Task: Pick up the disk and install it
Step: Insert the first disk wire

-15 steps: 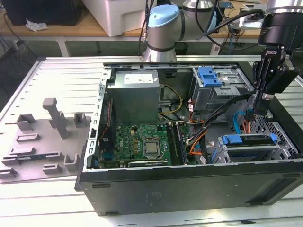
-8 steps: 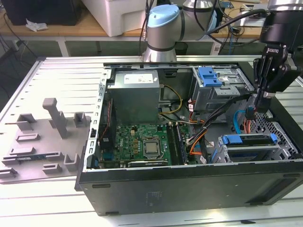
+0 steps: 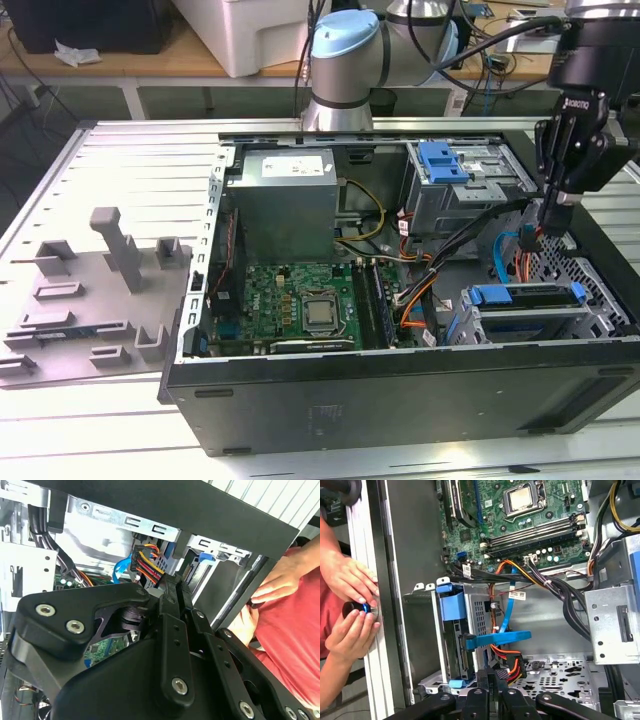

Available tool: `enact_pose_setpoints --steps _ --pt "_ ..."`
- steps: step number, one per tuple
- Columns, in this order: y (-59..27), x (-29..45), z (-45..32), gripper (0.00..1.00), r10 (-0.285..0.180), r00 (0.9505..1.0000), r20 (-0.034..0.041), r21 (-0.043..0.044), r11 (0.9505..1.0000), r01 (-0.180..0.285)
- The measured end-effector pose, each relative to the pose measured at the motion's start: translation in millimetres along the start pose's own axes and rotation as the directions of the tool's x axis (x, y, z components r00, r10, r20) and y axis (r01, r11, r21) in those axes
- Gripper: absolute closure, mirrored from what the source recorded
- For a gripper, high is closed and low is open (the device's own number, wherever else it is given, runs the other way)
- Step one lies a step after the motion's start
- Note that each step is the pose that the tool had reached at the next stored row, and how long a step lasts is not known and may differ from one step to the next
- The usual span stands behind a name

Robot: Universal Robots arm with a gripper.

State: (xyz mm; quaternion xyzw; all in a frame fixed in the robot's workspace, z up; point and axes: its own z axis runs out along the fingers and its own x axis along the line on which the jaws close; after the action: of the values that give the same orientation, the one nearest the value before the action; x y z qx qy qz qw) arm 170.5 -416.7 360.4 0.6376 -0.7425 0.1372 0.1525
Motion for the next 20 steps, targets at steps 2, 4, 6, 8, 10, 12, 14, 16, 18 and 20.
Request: enact_pose_setpoints --steps 2,4,6,8,10,12,14,16,18,20 --pt "1.3 2.0 -0.8 0.83 0.001 1.0 0.007 0.0034 1.0 -0.001" --pt "3.6 4.0 -2.7 0.83 0.003 0.9999 0.0126 0.01 0.9999 -0.003" --pt "4.8 5.0 -3.4 0.83 0.005 0.9999 0.0164 0.0161 0.9999 -0.005" --pt "6.0 7.1 -3.2 0.83 0.008 0.9998 0.0198 0.0245 0.9997 -0.008" --pt "6.8 9.0 -2.5 0.83 0.01 0.9997 0.0229 0.0298 0.9995 -0.01" --pt "8.2 11.4 -1.5 0.83 0.012 0.9995 0.0308 0.0346 0.9993 -0.013" --pt "9.8 13.8 -0.8 0.83 0.013 0.9988 0.0472 0.0374 0.9992 -0.015" --pt "11.0 15.2 -0.7 0.83 0.014 0.9976 0.0676 0.0384 0.9991 -0.016" --pt "12.3 16.5 -0.6 0.83 0.014 0.9957 0.0916 0.039 0.9991 -0.018" --pt "13.3 18.0 -0.6 0.83 0.015 0.9938 0.11 0.04 0.999 -0.02"
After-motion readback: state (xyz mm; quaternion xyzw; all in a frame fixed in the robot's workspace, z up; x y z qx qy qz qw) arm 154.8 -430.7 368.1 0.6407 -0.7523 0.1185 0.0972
